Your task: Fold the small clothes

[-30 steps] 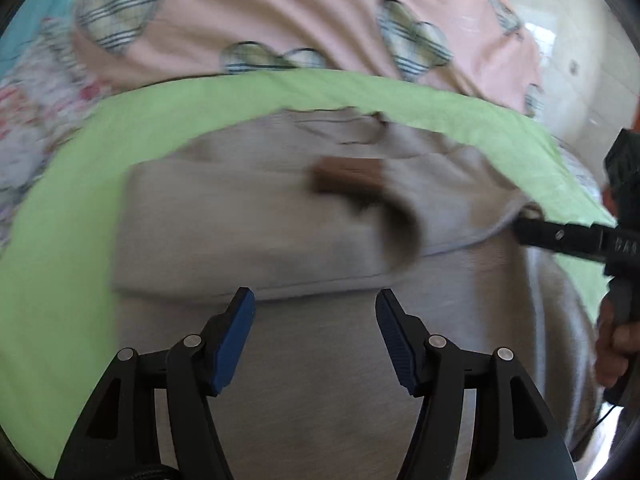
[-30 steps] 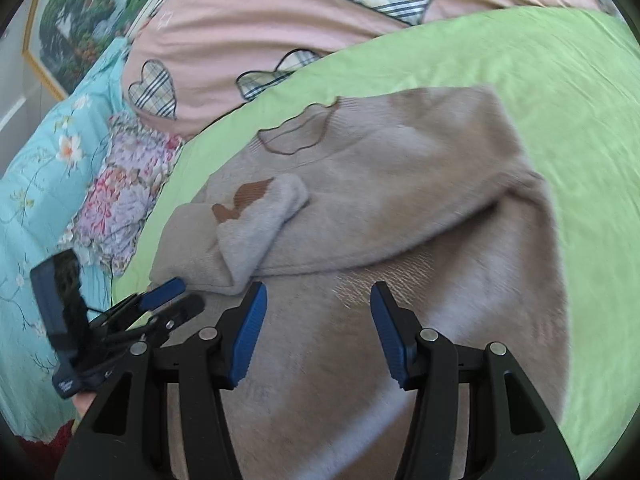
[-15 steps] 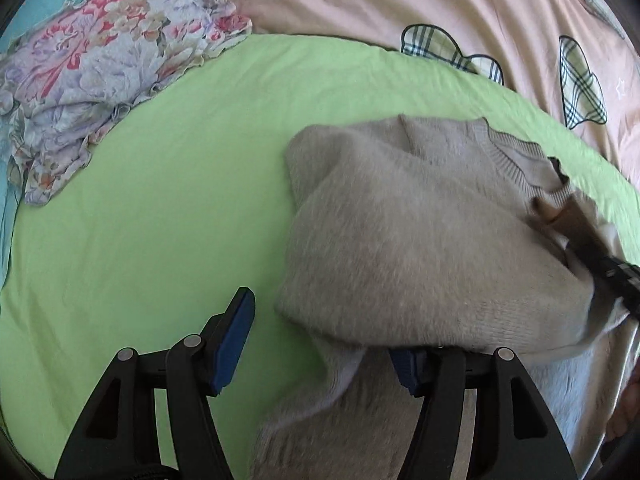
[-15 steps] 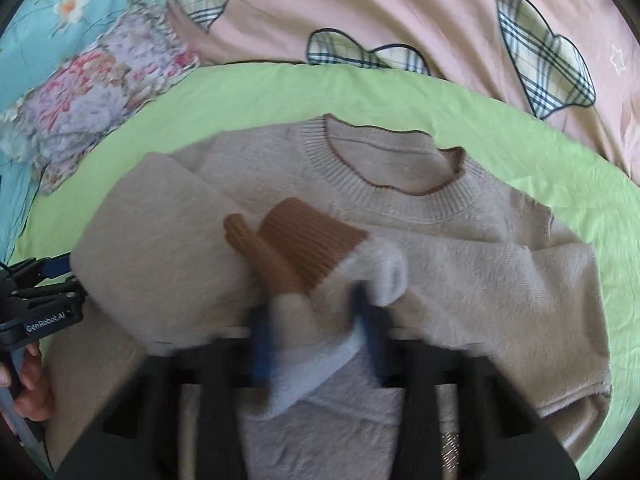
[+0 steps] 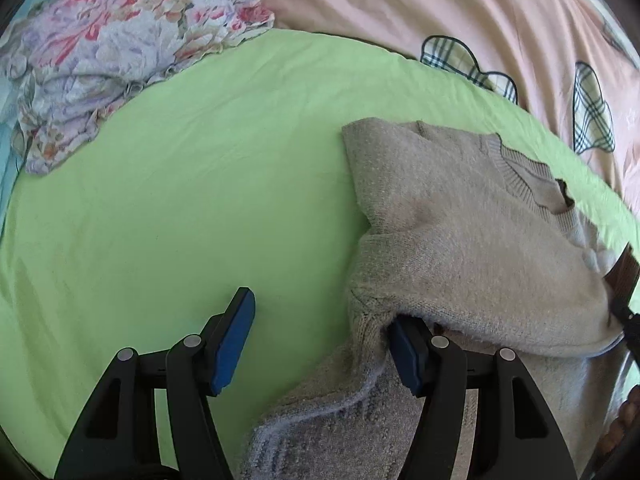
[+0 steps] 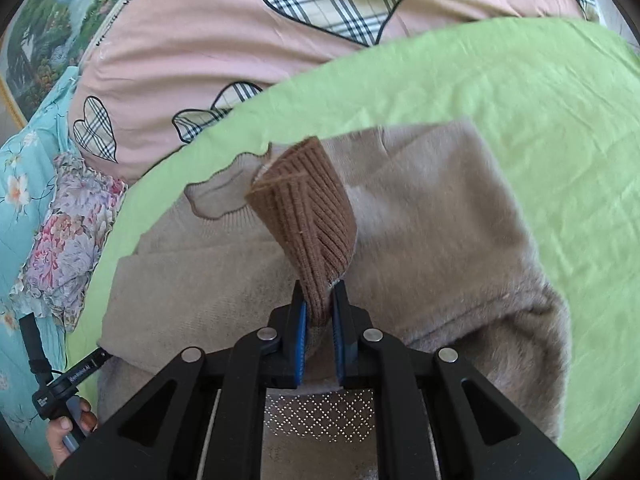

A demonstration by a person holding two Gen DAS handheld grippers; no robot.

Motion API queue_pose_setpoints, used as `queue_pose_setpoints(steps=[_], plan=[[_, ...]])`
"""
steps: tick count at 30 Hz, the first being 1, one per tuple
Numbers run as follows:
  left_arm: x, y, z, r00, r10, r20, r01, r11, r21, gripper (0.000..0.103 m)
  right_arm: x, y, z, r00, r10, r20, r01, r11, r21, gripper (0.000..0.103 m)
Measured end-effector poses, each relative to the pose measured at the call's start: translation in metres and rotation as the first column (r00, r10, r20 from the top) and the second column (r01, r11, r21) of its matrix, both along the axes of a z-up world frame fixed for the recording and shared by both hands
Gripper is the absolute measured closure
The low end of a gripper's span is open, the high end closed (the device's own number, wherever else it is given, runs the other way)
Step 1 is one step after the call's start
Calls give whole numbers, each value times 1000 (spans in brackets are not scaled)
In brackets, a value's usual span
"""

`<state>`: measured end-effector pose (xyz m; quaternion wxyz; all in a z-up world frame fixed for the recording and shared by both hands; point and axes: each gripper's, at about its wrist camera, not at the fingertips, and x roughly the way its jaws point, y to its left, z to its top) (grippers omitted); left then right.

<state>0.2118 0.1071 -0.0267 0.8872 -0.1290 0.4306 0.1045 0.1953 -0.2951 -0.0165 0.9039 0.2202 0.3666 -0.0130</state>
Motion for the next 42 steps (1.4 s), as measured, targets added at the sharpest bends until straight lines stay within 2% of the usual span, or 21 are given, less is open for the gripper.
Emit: queue_pose_setpoints(steps=[2, 4, 6, 9, 11, 12, 13, 15, 16, 18, 21, 24, 27, 31, 33, 35, 37, 39, 42], plan=[[-1, 0, -2, 1000, 0, -2, 0, 1000, -4, 38, 1, -5, 0, 1000, -20, -7, 20, 999, 28, 86], [-2, -2, -2, 1000, 1, 1, -1, 1000, 9, 38, -1, -10, -3, 998, -49, -30, 50, 998, 45, 65], [-3, -3, -2, 1000, 2, 4, -2, 1000, 14, 38, -7, -15, -5, 997, -68, -24, 69, 996, 62, 59], [-3, -1, -2, 1000, 5, 7, -5, 1000, 4, 38, -12, -23, -8, 996, -89, -25, 91, 991, 97, 59], [-3, 0, -1, 1000, 11, 12, -11, 1000, -4, 38, -6, -20, -6, 997, -73, -31, 75, 994, 76, 68], [-4, 2, 0, 1000, 17, 21, -17, 1000, -8, 38, -3, -19, 0, 998, -56, -10, 57, 996, 67, 88], [-6, 3, 1, 999, 24, 31, -24, 1000, -13, 38, -2, -20, 6, 999, -48, 23, 47, 996, 74, 94], [-8, 4, 1, 999, 30, 43, -29, 999, -19, 38, -11, -22, 31, 984, -44, 175, 31, 997, 76, 94], [-7, 5, -1, 999, 30, 39, -29, 999, -25, 38, -15, -23, 38, 977, -51, 207, 40, 998, 55, 94], [-7, 7, -2, 999, 33, 36, -32, 999, -41, 38, -9, -29, 32, 988, -55, 141, 53, 998, 19, 94], [-6, 8, -3, 999, 32, 37, -30, 999, -42, 38, -2, -38, 2, 998, -69, 12, 69, 997, 24, 94], [-5, 11, -3, 999, 29, 33, -27, 998, -61, 38, -2, -40, -16, 996, -73, -47, 74, 997, 13, 94], [-5, 15, -3, 1000, 22, 23, -20, 997, -80, 38, -2, -39, -16, 995, -68, -71, 68, 998, -5, 93], [-11, 19, -2, 1000, 3, 7, -2, 997, -74, 38, -16, -39, -4, 993, -91, -74, 88, 995, -45, 82], [-19, 22, 2, 999, -39, 6, 39, 992, -118, 40, -33, -42, 4, 992, -113, -57, 110, 992, -59, 77], [-28, 21, 11, 994, -99, 37, 103, 983, -149, 39, -50, -43, 11, 993, -115, -37, 113, 993, -44, 70], [-32, 21, 20, 989, -129, 65, 138, 978, -155, 37, -68, -41, 18, 992, -124, -26, 122, 991, -45, 50], [-21, 25, 23, 990, -129, 60, 138, 973, -187, 27, -86, -37, 23, 993, -118, -17, 117, 992, -46, 47], [11, 30, 17, 990, -135, 38, 140, 950, -278, 25, -107, -31, 21, 993, -116, -25, 116, 993, -18, 44]])
